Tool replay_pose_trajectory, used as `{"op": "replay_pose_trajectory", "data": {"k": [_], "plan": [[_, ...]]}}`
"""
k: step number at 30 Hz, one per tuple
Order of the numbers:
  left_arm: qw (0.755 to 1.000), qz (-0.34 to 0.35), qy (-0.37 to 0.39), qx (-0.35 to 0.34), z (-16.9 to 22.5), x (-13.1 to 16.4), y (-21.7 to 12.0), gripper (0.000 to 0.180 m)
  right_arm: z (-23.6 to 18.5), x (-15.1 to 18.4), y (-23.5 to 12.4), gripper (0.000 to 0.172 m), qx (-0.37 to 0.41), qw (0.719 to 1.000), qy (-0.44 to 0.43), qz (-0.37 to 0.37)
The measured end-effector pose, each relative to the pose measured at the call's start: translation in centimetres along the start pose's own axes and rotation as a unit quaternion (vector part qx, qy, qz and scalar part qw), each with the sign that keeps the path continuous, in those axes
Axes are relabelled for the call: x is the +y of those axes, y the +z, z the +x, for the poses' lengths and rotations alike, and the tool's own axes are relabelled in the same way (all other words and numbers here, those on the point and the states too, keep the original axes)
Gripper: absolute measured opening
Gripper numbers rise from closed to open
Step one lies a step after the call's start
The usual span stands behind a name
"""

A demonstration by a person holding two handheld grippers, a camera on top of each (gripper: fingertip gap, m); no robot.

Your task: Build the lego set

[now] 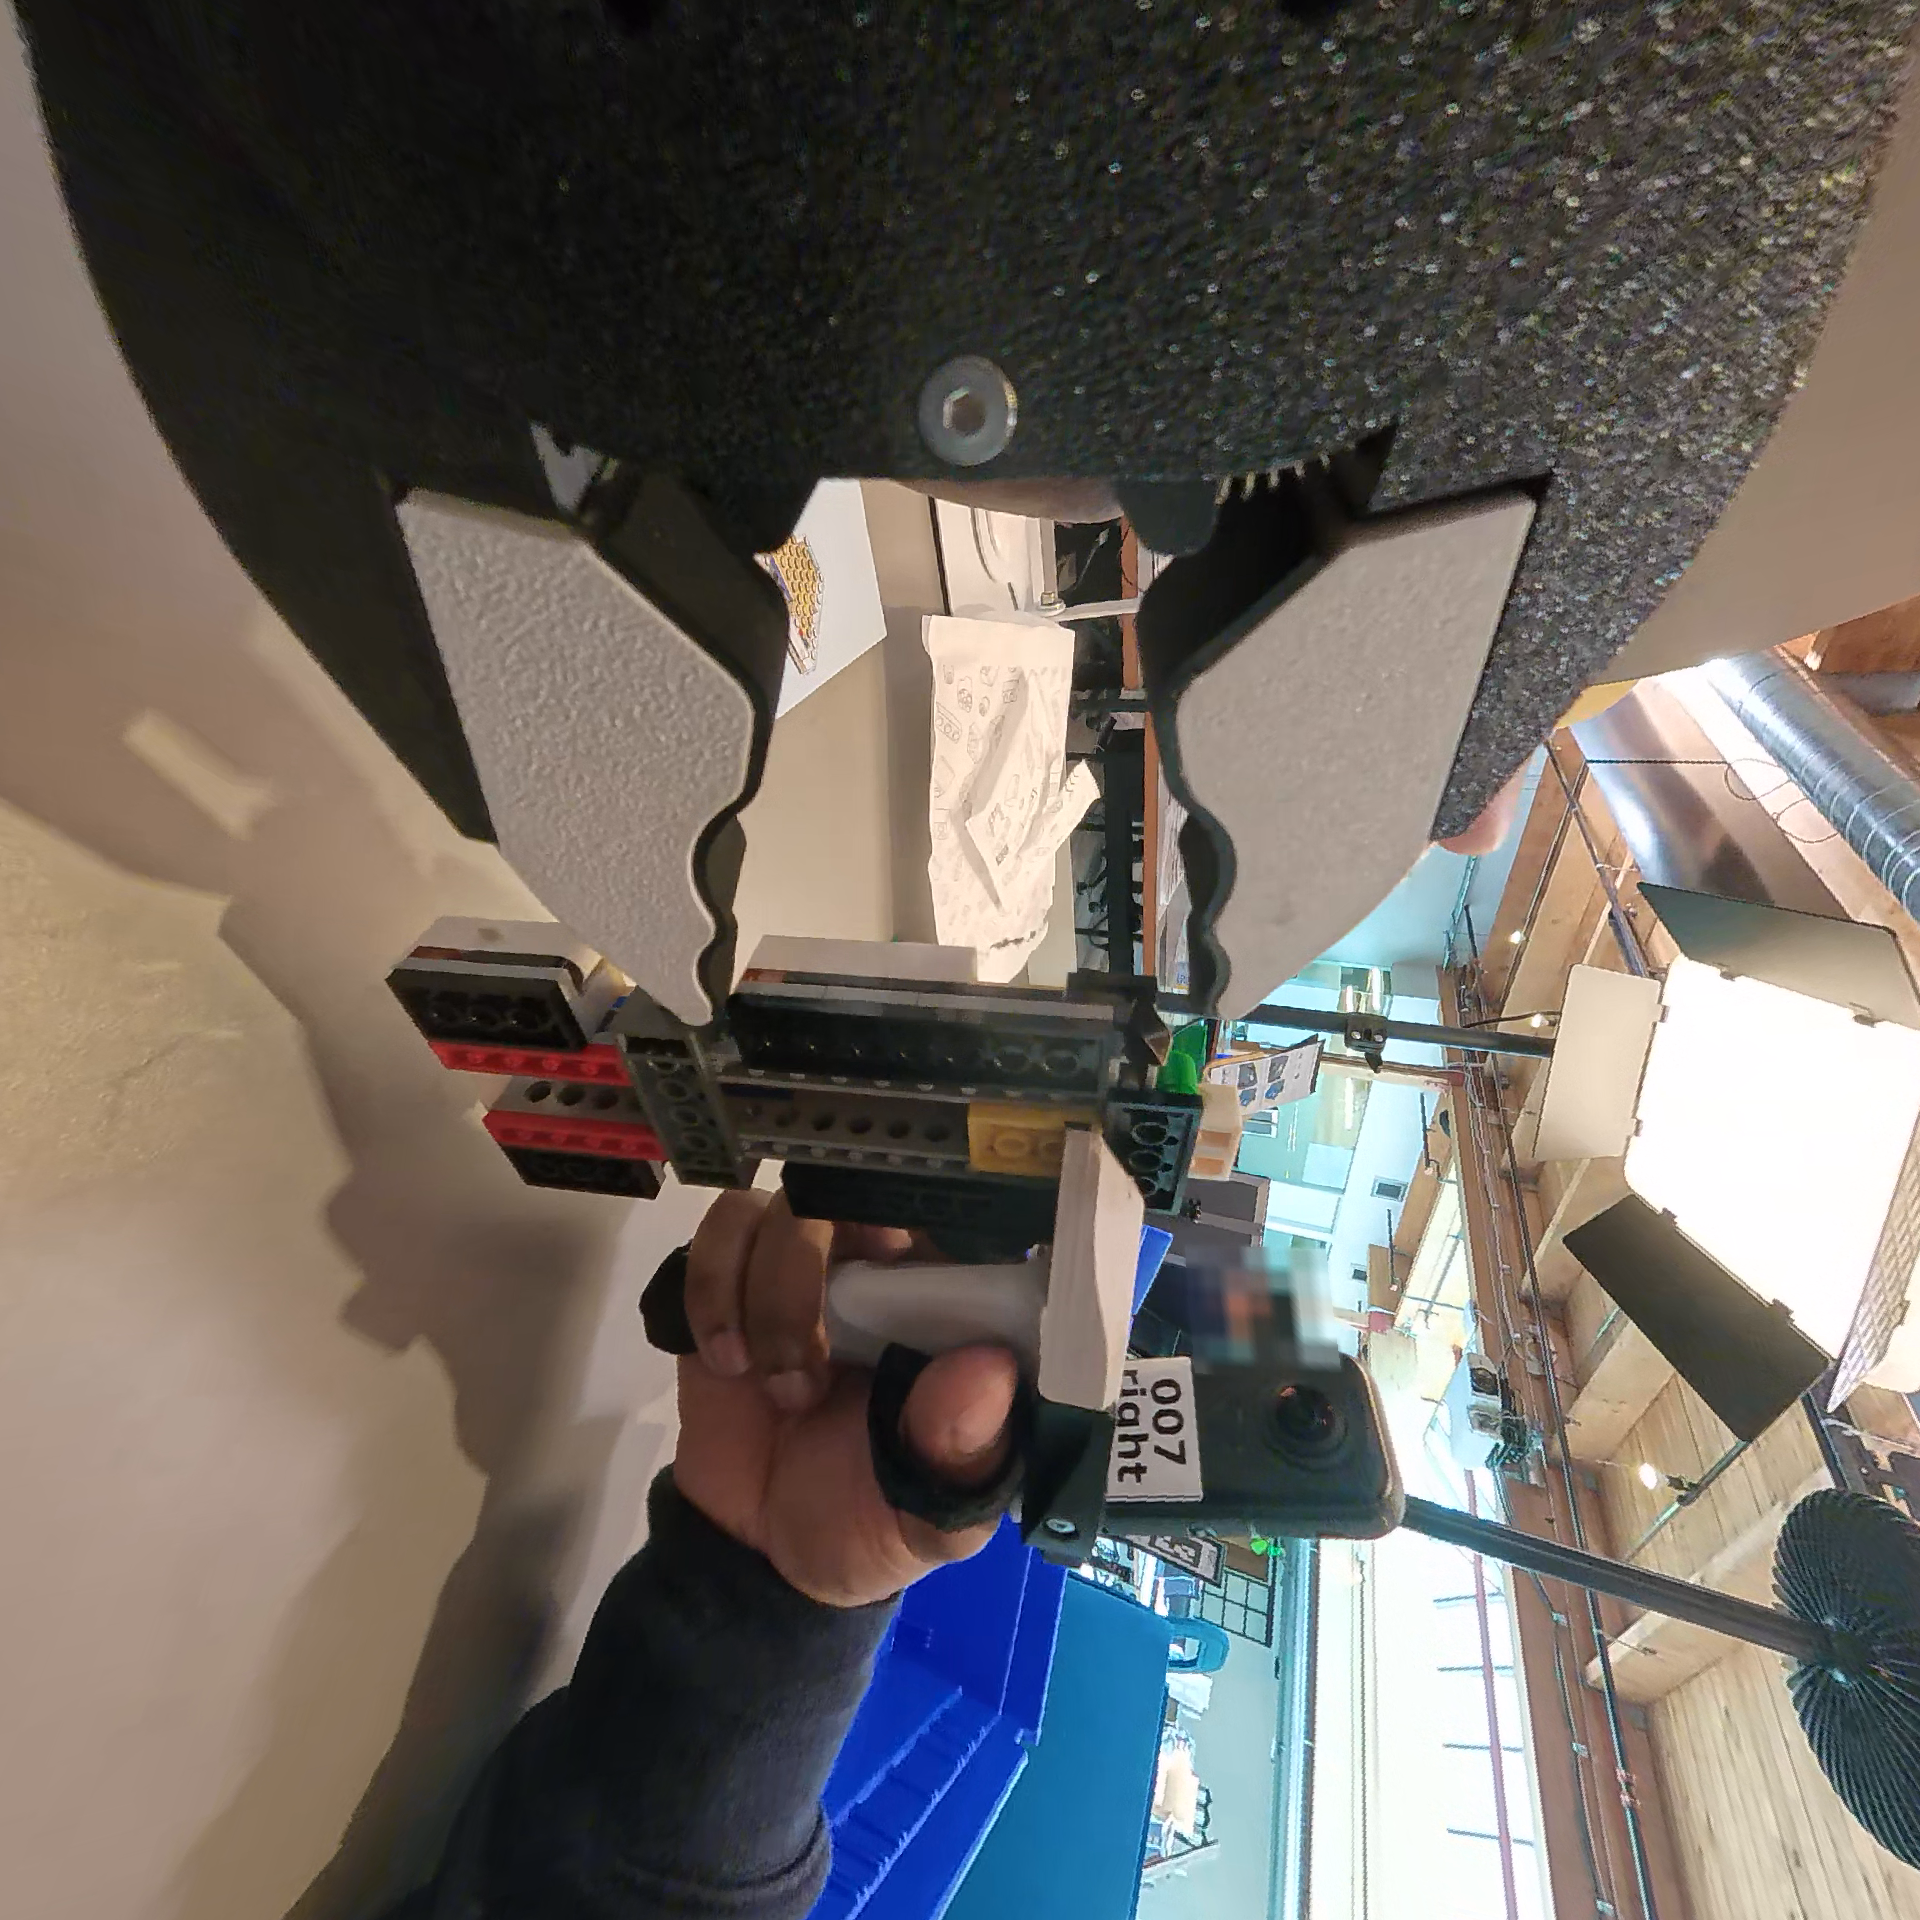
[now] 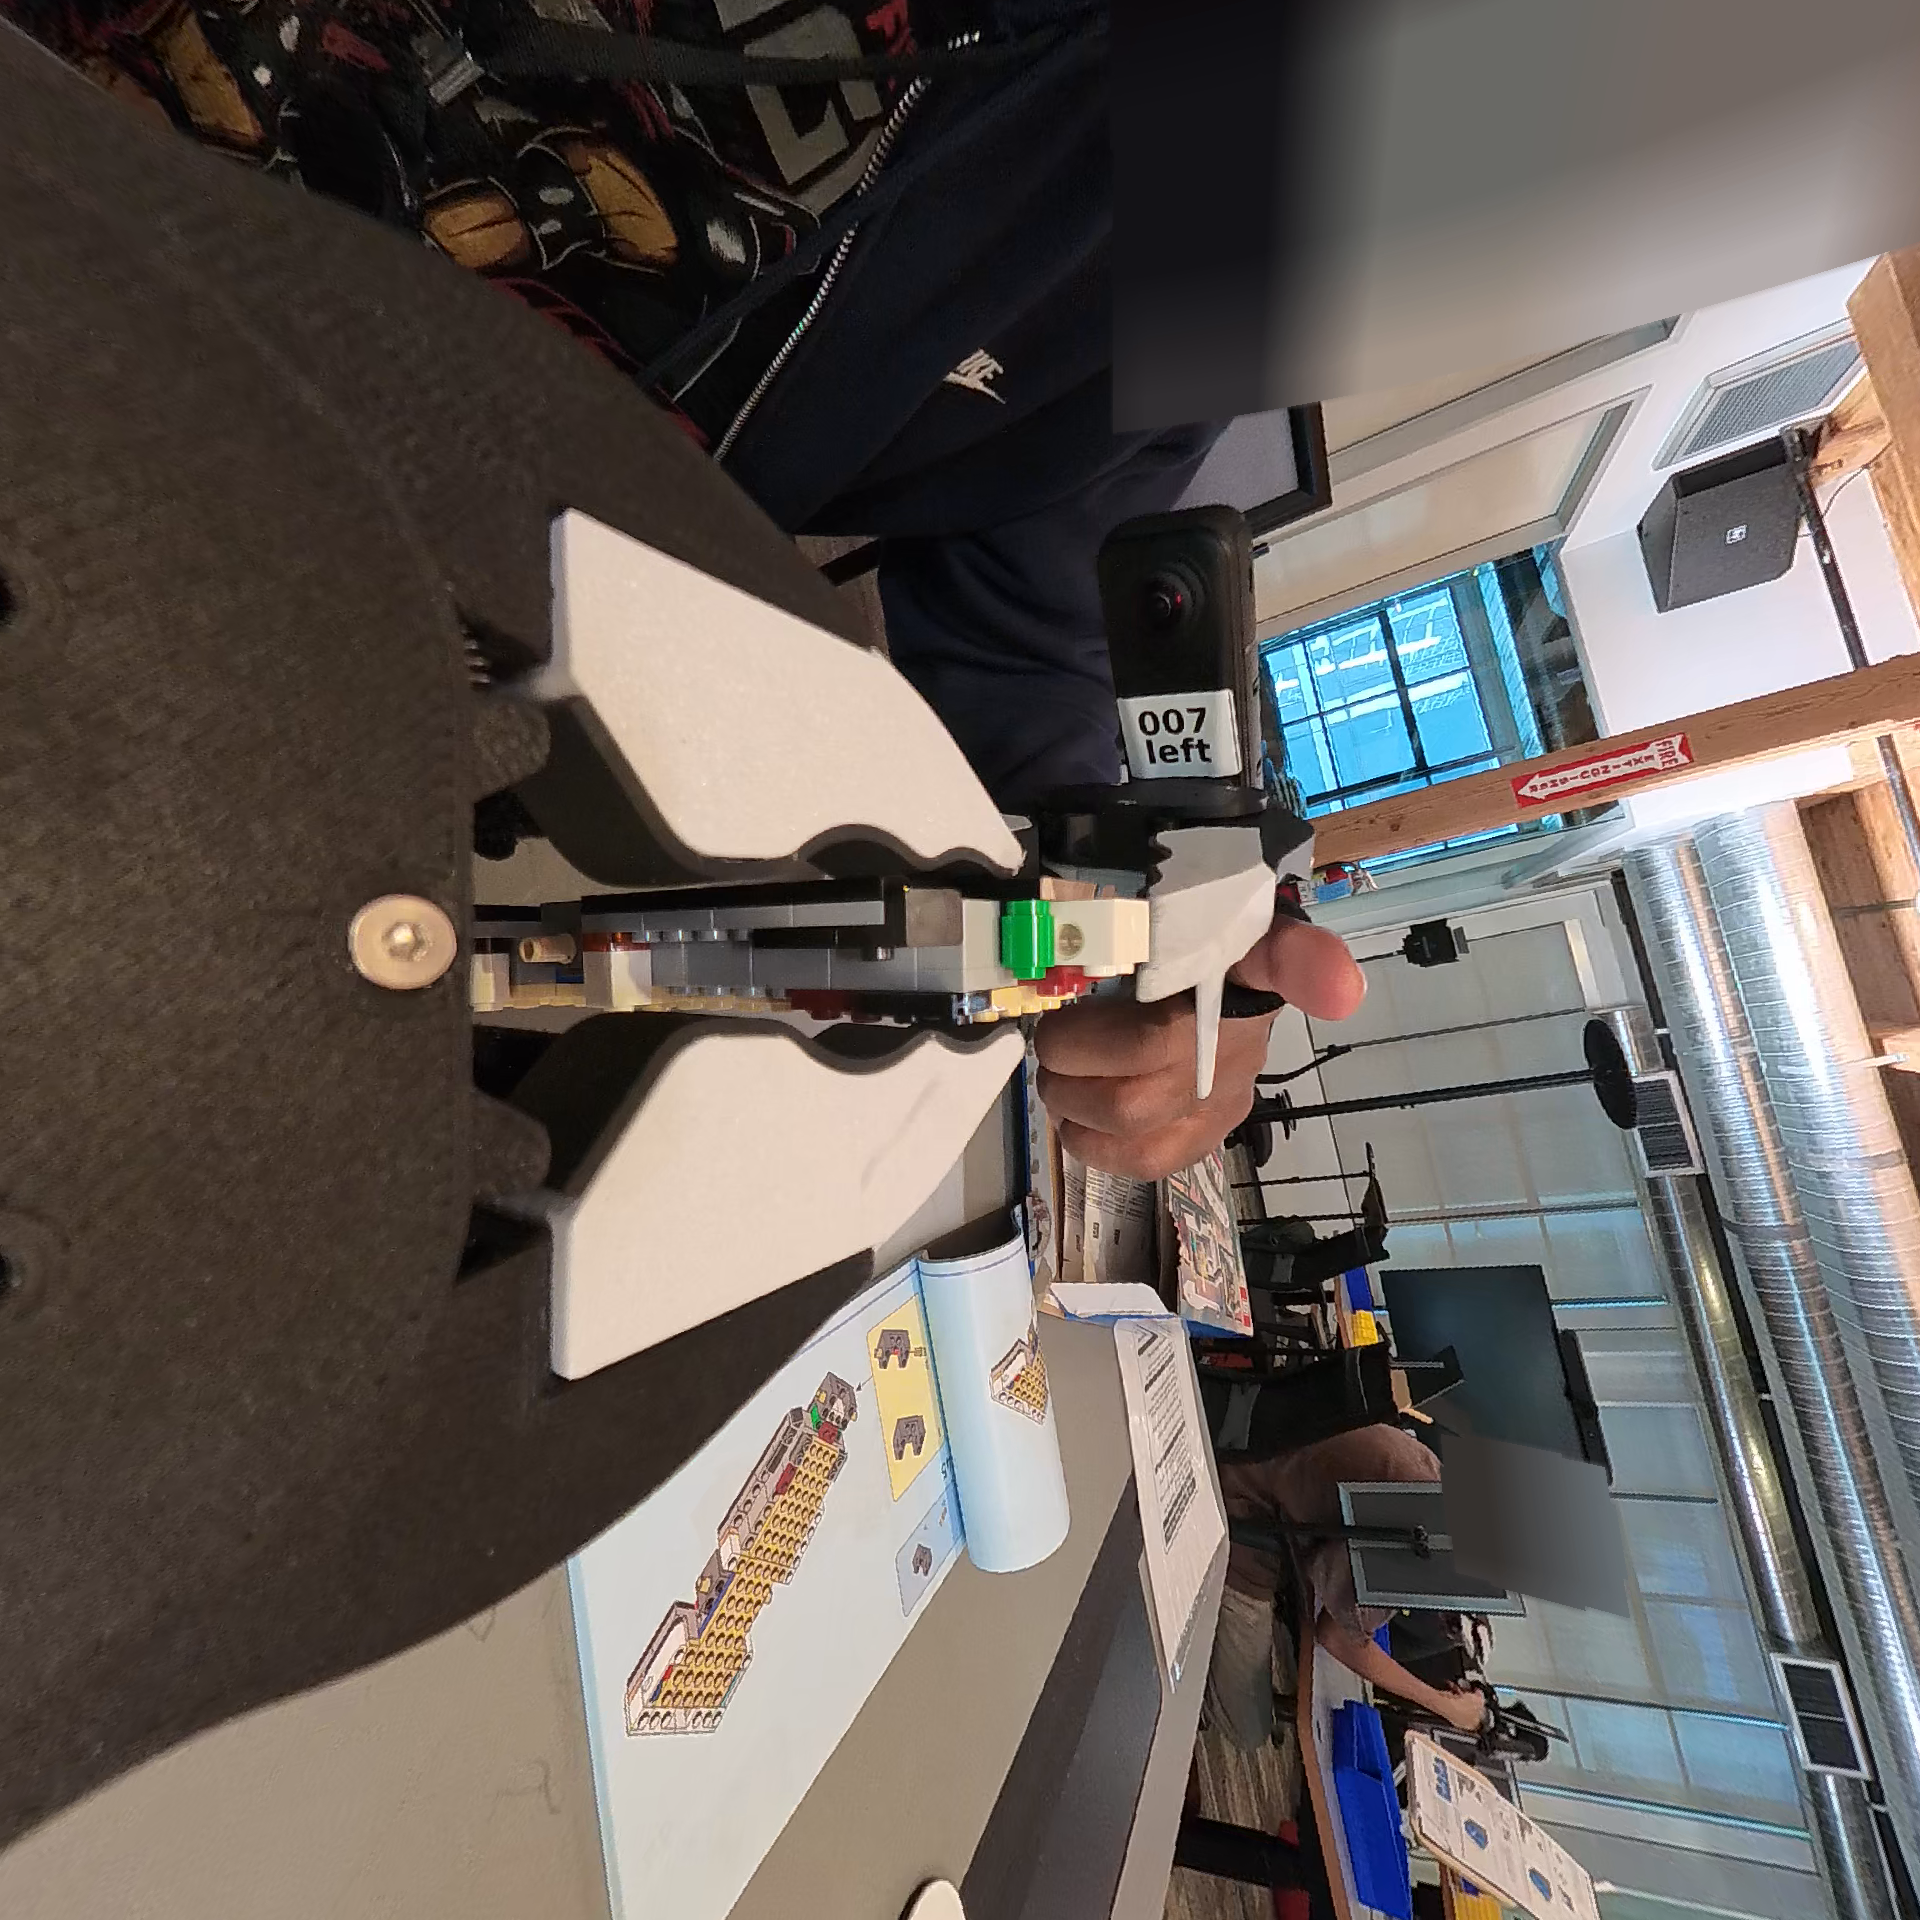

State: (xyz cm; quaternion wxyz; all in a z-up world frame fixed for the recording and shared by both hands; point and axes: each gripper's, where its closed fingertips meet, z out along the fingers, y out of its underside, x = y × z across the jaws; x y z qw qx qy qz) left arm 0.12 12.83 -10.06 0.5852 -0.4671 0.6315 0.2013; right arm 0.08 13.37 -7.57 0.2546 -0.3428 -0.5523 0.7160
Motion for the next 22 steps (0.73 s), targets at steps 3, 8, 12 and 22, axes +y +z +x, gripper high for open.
{"op": "replay_pose_trajectory", "data": {"k": [3,8,12,22], "plan": [[1.000,0.003,-0.001,-0.004,-0.09,-0.06,0.02,0.084,-0.03,-0.11,-0.04,0.023,0.000,1.000,-0.002,0.001],[1.000,0.002,0.009,-0.010,-0.08,-0.19,0.09,0.082,0.01,-0.20,-0.06,0.023,0.003,1.000,-0.004,0.003],[1.000,0.004,0.015,-0.019,-0.23,-0.35,0.09,0.081,0.02,-0.40,-0.15,0.023,0.005,1.000,-0.005,0.007],[0.998,0.007,0.035,-0.042,-0.53,-0.57,0.05,0.080,0.13,-0.71,-0.33,0.023,0.008,1.000,-0.005,0.014]]}}
